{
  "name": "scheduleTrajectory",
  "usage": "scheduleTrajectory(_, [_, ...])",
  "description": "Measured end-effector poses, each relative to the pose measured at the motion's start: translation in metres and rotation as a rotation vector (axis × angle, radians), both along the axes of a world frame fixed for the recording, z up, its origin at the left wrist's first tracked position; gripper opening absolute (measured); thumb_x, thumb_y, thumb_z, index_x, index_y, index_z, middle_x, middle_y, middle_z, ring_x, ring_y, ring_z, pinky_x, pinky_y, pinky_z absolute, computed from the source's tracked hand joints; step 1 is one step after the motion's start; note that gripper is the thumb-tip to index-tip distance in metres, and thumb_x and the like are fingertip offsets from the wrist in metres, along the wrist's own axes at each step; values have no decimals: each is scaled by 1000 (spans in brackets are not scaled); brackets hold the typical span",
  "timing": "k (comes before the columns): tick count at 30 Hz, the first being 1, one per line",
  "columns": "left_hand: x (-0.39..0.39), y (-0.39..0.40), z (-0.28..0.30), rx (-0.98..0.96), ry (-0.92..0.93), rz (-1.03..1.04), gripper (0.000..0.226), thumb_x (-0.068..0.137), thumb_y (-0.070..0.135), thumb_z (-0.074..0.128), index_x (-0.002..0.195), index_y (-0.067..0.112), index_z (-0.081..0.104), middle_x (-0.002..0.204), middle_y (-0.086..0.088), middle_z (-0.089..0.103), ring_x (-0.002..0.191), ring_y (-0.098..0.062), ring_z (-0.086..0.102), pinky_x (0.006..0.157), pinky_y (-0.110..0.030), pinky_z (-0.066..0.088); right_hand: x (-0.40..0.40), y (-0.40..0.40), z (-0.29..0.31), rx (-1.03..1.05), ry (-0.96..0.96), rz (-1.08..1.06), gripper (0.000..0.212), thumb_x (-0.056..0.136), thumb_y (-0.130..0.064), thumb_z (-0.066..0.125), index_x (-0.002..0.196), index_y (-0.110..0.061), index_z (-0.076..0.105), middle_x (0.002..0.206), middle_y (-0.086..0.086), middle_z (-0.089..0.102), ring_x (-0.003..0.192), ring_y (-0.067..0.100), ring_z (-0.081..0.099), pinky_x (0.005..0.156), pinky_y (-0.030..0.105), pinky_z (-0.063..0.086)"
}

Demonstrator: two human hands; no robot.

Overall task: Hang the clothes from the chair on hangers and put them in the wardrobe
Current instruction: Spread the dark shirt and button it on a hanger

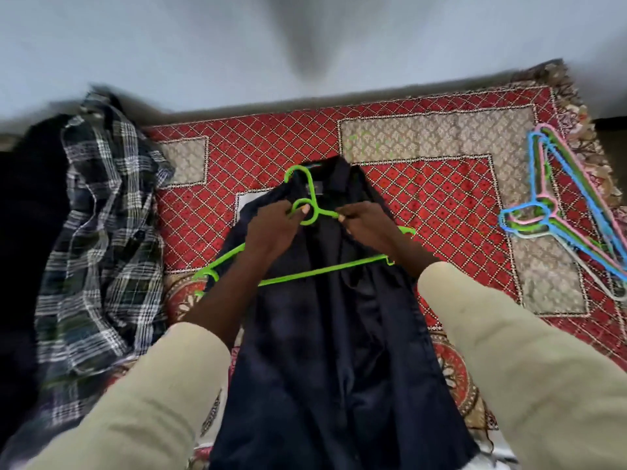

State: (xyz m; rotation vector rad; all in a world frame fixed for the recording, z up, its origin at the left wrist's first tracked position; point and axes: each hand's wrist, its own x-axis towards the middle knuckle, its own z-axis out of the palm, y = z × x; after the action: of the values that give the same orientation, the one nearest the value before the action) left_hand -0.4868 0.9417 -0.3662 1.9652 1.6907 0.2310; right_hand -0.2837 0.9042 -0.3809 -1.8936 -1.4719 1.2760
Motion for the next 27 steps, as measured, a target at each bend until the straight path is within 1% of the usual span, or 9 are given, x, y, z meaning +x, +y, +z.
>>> scheduleTrajectory(2, [-20,7,-13,12,20,65,40,99,45,48,87,13,67,92,-15,71,93,-37,64,73,-40,45,-29,5,-8,27,-98,57,27,91,-17,59,114,-10,72,82,-7,68,76,-4,61,74,7,40])
scheduleTrajectory(4, [-32,11,-21,59,51,155,38,100,40,45,103,11,71,104,-19,70,98,-40,63,76,-41,46,-42,9,-21,233,-292,16,35,87,-21,57,118,-10,70,107,10,70,104,26,63,92,28,45])
scheduleTrajectory(6, [-47,19,-25,96,95,244,37,101,34,43,108,9,69,110,-21,68,102,-41,61,78,-42,45,-35,11,-26,327,-390,-187,38,83,-17,51,114,-5,67,109,19,65,106,39,56,91,42,44])
scheduleTrajectory(9, [-76,38,-35,104,138,319,35,100,30,42,108,7,68,111,-23,66,101,-43,61,77,-44,45,-17,5,-41,225,-547,-227,30,79,-5,51,105,3,62,105,26,60,103,43,53,91,47,42])
scheduleTrajectory(14, [-94,59,-53,132,173,292,45,100,42,42,98,6,68,101,-25,67,92,-44,62,71,-43,45,-18,-8,-77,34,-866,172,62,77,-39,71,124,-6,50,123,18,50,114,38,47,94,48,39])
scheduleTrajectory(16, [-89,61,-56,156,165,274,44,99,42,45,95,5,68,98,-25,67,90,-43,62,69,-43,45,-18,-5,-84,75,-922,209,64,82,-34,68,133,-5,43,124,18,50,113,37,50,92,48,41])
scheduleTrajectory(20, [-75,64,-62,149,134,291,42,98,43,46,97,8,70,98,-22,69,90,-42,62,69,-42,44,3,5,-78,164,-722,-80,44,93,-10,46,136,-9,46,122,19,56,99,42,60,76,43,46])
scheduleTrajectory(24, [-60,70,-61,136,159,279,44,99,45,44,98,10,71,99,-21,68,91,-41,62,71,-42,45,40,17,-55,114,-383,-649,25,88,-5,39,102,-6,60,102,17,65,92,35,59,67,32,28])
scheduleTrajectory(27, [-44,80,-55,127,181,258,43,100,45,44,101,11,70,104,-20,68,96,-41,61,75,-42,46,58,22,-38,129,-337,-840,22,96,-9,39,102,-2,60,98,18,65,88,33,57,65,30,23])
